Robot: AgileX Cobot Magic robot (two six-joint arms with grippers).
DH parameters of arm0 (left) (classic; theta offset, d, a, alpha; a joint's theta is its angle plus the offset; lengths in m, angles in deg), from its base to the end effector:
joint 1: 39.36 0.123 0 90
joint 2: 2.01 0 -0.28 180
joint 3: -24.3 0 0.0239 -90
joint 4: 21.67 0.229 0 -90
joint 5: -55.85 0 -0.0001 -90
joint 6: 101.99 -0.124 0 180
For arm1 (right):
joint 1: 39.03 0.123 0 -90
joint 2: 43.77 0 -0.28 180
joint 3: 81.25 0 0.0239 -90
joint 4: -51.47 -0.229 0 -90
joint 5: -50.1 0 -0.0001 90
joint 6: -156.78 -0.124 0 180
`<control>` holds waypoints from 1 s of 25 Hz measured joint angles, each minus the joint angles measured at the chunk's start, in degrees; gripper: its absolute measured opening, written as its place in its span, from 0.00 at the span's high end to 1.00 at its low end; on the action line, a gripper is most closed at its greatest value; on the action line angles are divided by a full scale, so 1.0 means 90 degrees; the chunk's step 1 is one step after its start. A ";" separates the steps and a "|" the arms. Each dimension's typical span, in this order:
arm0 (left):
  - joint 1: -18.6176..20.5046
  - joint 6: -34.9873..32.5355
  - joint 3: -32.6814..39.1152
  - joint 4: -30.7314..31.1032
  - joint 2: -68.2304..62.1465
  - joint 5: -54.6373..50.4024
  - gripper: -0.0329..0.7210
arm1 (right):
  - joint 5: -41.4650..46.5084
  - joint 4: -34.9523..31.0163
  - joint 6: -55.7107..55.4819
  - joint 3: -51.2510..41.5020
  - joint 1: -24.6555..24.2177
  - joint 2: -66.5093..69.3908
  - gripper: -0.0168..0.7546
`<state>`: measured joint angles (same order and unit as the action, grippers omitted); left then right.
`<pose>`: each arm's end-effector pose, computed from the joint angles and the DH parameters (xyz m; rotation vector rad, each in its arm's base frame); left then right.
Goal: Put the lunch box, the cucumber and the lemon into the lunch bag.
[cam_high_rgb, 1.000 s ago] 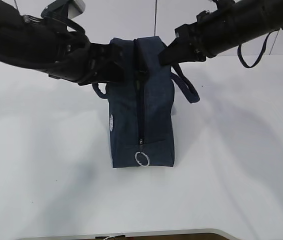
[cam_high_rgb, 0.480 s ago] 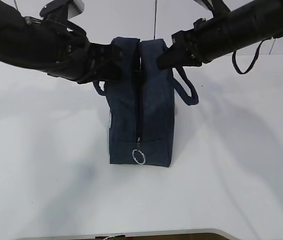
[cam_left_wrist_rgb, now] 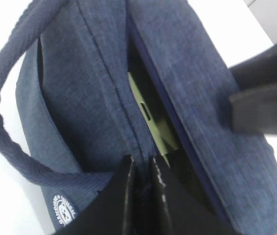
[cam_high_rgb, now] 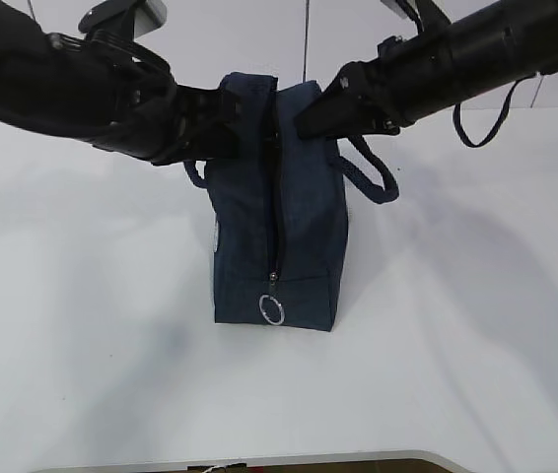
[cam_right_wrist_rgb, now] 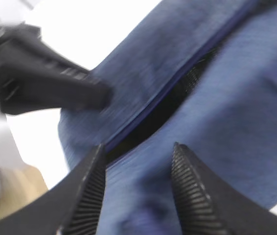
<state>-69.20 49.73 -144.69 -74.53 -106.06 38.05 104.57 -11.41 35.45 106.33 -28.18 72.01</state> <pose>0.3169 -0.2167 0.2485 0.2758 2.2742 -0.7731 0.3767 0.1637 0.2601 -0.7602 2.1895 0.9879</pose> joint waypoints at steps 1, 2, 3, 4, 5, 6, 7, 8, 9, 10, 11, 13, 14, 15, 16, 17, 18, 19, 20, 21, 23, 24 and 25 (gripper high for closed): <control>0.0000 0.0000 0.0000 0.0011 0.0000 0.0000 0.94 | 0.0115 0.0013 0.0011 0.0000 -0.0013 -0.0024 0.53; 0.0000 0.0000 0.0000 0.0030 0.0000 0.0000 0.94 | 0.0216 0.0055 0.0011 0.0000 -0.0013 -0.0075 0.52; 0.0000 0.0000 0.0000 0.0068 0.0000 0.0000 0.94 | 0.0278 0.0148 0.0011 0.0000 -0.0013 -0.0131 0.51; 0.0000 0.0000 0.0000 0.0105 0.0000 0.0000 0.94 | 0.0323 0.0246 0.0011 0.0000 -0.0013 -0.0211 0.51; 0.0000 0.0000 0.0000 0.0147 0.0000 0.0000 0.94 | 0.0396 0.0386 0.0011 0.0000 -0.0013 -0.0310 0.51; 0.0000 0.0000 0.0000 0.0162 0.0000 0.0000 0.94 | 0.0439 0.0538 0.0011 0.0000 -0.0013 -0.0405 0.51; 0.0000 -0.0004 0.0000 0.0175 0.0000 0.0000 0.94 | 0.0499 0.0685 -0.0002 0.0000 -0.0013 -0.0527 0.51; 0.0000 -0.0004 0.0000 0.0175 0.0000 0.0000 0.94 | 0.0547 0.0799 -0.0032 0.0000 -0.0013 -0.0657 0.51; 0.0000 -0.0004 0.0000 0.0175 0.0000 0.0000 0.94 | 0.0574 0.0927 -0.0061 0.0000 -0.0013 -0.0790 0.51; 0.0000 -0.0004 0.0000 0.0175 0.0000 0.0000 0.94 | 0.0621 0.1058 -0.0087 0.0010 -0.0013 -0.0901 0.51; 0.0000 -0.0014 0.0000 0.0175 0.0000 0.0000 0.94 | 0.0708 0.1157 -0.0152 0.0010 -0.0013 -0.1030 0.51; 0.0000 -0.0014 0.0000 0.0186 0.0000 0.0000 0.94 | 0.0910 0.1383 -0.0326 0.0014 -0.0013 -0.1245 0.51; 0.0000 -0.0014 0.0000 0.0186 0.0000 0.0000 0.94 | 0.1051 0.1459 -0.0395 0.0024 -0.0013 -0.1345 0.51; 0.0000 -0.0014 0.0000 0.0186 0.0000 0.0000 0.94 | 0.1187 0.1498 -0.0458 0.0024 -0.0013 -0.1440 0.51; 0.0000 -0.0014 0.0000 0.0186 0.0000 0.0000 0.94 | 0.1260 0.1540 -0.0509 0.0024 -0.0013 -0.1520 0.51; 0.0000 -0.0014 0.0000 0.0186 0.0000 0.0000 0.94 | 0.1322 0.1538 -0.0519 -0.0003 -0.0013 -0.1628 0.51; 0.0000 -0.0014 0.0000 0.0186 0.0000 0.0000 0.94 | 0.1336 0.1538 -0.0553 -0.0070 -0.0013 -0.1757 0.51; 0.0000 -0.0014 0.0000 0.0186 0.0000 0.0000 0.94 | 0.1336 0.1552 -0.0553 -0.0147 -0.0013 -0.1899 0.51; 0.0000 -0.0014 0.0000 0.0186 0.0000 0.0000 0.94 | 0.1322 0.1552 -0.0564 -0.0270 -0.0013 -0.2026 0.51; 0.0000 -0.0014 0.0000 0.0186 0.0000 0.0000 0.94 | 0.1279 0.1552 -0.0564 -0.0426 -0.0013 -0.2189 0.51; 0.0000 -0.0014 0.0000 0.0186 0.0000 0.0000 0.94 | 0.1098 0.1552 -0.0578 -0.0790 -0.0013 -0.2503 0.51; 0.0000 -0.0014 0.0000 0.0186 0.0000 0.0004 0.94 | 0.0988 0.1552 -0.0578 -0.1011 -0.0013 -0.2672 0.51; 0.0000 -0.0014 0.0000 0.0186 0.0000 0.0004 0.94 | 0.0858 0.1552 -0.0578 -0.1245 -0.0013 -0.2837 0.51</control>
<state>-69.20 49.60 -144.69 -72.86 -106.06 38.09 112.29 2.56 30.25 95.12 -28.30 46.47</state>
